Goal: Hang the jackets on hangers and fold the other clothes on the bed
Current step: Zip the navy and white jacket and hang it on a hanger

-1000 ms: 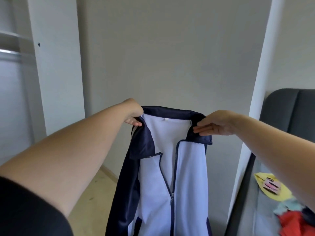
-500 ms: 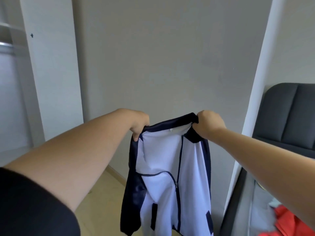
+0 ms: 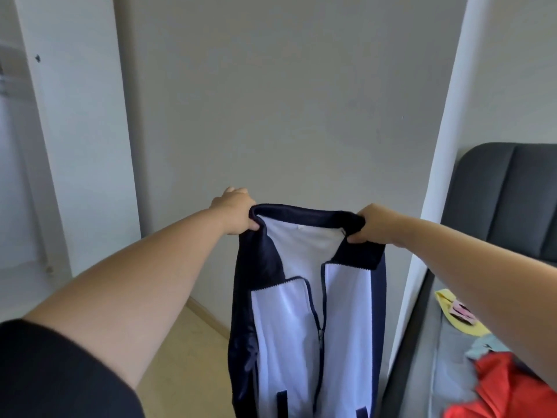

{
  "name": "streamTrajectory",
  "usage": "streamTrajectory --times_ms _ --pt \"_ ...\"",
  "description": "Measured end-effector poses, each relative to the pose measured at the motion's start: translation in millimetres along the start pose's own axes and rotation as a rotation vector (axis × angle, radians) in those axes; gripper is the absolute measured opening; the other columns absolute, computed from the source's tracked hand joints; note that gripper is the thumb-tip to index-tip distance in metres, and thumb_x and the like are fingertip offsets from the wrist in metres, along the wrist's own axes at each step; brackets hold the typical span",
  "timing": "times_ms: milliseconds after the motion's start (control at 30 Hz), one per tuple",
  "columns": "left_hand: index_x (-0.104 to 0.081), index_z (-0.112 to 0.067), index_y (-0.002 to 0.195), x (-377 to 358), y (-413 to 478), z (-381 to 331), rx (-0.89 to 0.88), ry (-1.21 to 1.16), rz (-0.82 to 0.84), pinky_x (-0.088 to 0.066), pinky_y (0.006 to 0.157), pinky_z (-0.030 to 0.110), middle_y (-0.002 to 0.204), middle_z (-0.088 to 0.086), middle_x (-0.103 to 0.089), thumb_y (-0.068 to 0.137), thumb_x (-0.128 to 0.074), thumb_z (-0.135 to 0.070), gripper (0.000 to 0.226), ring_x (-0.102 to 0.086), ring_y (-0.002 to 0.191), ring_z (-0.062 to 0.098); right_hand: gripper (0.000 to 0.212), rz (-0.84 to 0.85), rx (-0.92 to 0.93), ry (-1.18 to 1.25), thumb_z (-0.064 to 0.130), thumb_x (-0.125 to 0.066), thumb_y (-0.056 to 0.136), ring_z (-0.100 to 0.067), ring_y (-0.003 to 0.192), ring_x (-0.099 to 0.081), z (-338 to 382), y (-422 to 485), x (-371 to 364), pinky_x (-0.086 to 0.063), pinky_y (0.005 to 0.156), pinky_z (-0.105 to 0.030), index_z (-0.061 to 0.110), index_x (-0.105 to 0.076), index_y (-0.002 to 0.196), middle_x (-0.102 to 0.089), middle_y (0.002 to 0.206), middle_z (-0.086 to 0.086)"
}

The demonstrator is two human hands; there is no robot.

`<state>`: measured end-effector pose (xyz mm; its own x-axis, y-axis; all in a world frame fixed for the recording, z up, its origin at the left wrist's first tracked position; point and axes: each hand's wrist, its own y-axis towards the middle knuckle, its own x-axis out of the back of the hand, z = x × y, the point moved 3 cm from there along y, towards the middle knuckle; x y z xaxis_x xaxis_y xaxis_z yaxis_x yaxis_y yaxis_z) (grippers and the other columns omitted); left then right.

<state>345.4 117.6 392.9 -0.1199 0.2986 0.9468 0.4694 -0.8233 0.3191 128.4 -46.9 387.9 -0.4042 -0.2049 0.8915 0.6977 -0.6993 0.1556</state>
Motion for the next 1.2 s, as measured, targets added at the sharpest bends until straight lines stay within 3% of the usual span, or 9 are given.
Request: streamTrajectory --times_ms 133,200,300,433,500,733,900,1067,1200 --pt "-0.059 -0.011 0.096 2.6 5.2 -9.6 0.139 -0.507 -0.469 -0.039 0.074 0.029 0.093 0.004 -0.061 0.091 -0.058 -0.018 0.008 -0.054 0.087 0.026 0.017 -0.547 0.058 0.221 0.023 -0.068 0.083 -0.023 0.063 -0.053 -4.6 0.0 16.3 -0.034 0.053 -0.029 0.007 -0.062 0.083 -0.058 0.069 -0.004" --pt "-0.055 -0.011 0.097 -1.6 9.2 -18.9 0.16 -0.69 -0.41 -0.035 0.072 0.027 0.09 0.003 -0.057 0.092 -0.053 -0.01 0.005 -0.051 0.084 0.022 0.018 -0.643 0.046 0.417 0.024 -0.064 0.084 -0.018 0.059 -0.052 -10.3 2.0 27.5 -0.032 0.048 -0.026 0.011 -0.056 0.076 -0.055 0.064 0.0" --pt "-0.043 -0.012 0.083 -1.8 10.7 -35.0 0.066 -0.532 -0.297 -0.035 0.064 0.03 0.078 0.003 -0.051 0.093 -0.045 -0.005 0.012 -0.048 0.075 0.025 0.019 -0.429 -0.053 0.223 0.019 -0.063 0.084 -0.025 0.061 -0.052 -23.0 2.2 32.9 -0.032 0.046 -0.025 0.011 -0.052 0.07 -0.052 0.062 -0.002" --pt "-0.042 -0.012 0.096 30.6 12.6 -65.0 -0.217 -0.017 -0.507 -0.027 0.054 0.031 0.083 0.008 -0.059 0.096 -0.045 -0.016 0.005 -0.049 0.066 0.032 0.013 -0.678 -0.061 0.038 0.005 -0.053 0.076 -0.029 0.06 -0.049 -35.6 -18.8 62.2 -0.027 0.044 -0.026 0.013 -0.043 0.071 -0.049 0.063 -0.005" --pt "-0.048 -0.008 0.103 57.7 9.8 -85.3 -0.271 0.12 -0.634 -0.028 0.055 0.032 0.089 0.011 -0.063 0.099 -0.044 -0.027 0.02 -0.059 0.071 0.036 0.012 -0.811 -0.051 -0.029 0.007 -0.052 0.076 -0.024 0.055 -0.043 -31.3 -35.8 86.5 -0.024 0.044 -0.027 0.012 -0.041 0.076 -0.047 0.064 -0.004" --pt "-0.057 0.001 0.099 159.8 -12.5 -160.1 -0.304 0.029 -0.912 -0.034 0.054 0.036 0.079 0.02 -0.063 0.096 -0.054 -0.028 0.029 -0.063 0.063 0.04 0.006 -1.131 -0.051 -0.062 0.01 -0.048 0.081 -0.033 0.061 -0.047 -18.1 -116.8 194.4 -0.028 0.049 -0.033 0.009 -0.042 0.081 -0.045 0.061 -0.003" --pt "-0.059 -0.001 0.071 234.7 -43.3 -207.3 -0.367 0.129 -1.162 -0.035 0.037 0.021 0.048 0.01 -0.053 0.071 -0.083 -0.02 0.03 -0.048 0.029 0.026 0.009 -1.303 -0.003 -0.1 0.007 -0.047 0.078 -0.034 0.061 -0.044 -11.5 -178.9 269.6 -0.021 0.047 -0.033 0.01 -0.039 0.079 -0.044 0.06 -0.004" --pt "-0.053 -0.001 0.103 272.3 -39.2 -249.3 -0.372 0.066 -1.134 -0.034 0.053 0.034 0.076 0.016 -0.062 0.1 -0.046 -0.031 0.03 -0.062 0.06 0.036 0.013 -1.472 0.035 -0.156 0.011 -0.049 0.079 -0.032 0.057 -0.038 -19.9 -219.6 317.1 -0.014 0.045 -0.031 0.012 -0.036 0.078 -0.036 0.056 0.0" --pt "-0.05 -0.004 0.108 225.0 -18.6 -290.6 -0.365 -0.008 -0.922 -0.033 0.06 0.034 0.093 0.016 -0.065 0.102 -0.038 -0.03 0.029 -0.063 0.081 0.037 0.022 -1.278 -0.067 -0.42 0.02 -0.055 0.088 -0.026 0.048 -0.029 -72.1 -221.3 304.5 -0.013 0.045 -0.031 0.011 -0.035 0.083 -0.032 0.055 -0.001"
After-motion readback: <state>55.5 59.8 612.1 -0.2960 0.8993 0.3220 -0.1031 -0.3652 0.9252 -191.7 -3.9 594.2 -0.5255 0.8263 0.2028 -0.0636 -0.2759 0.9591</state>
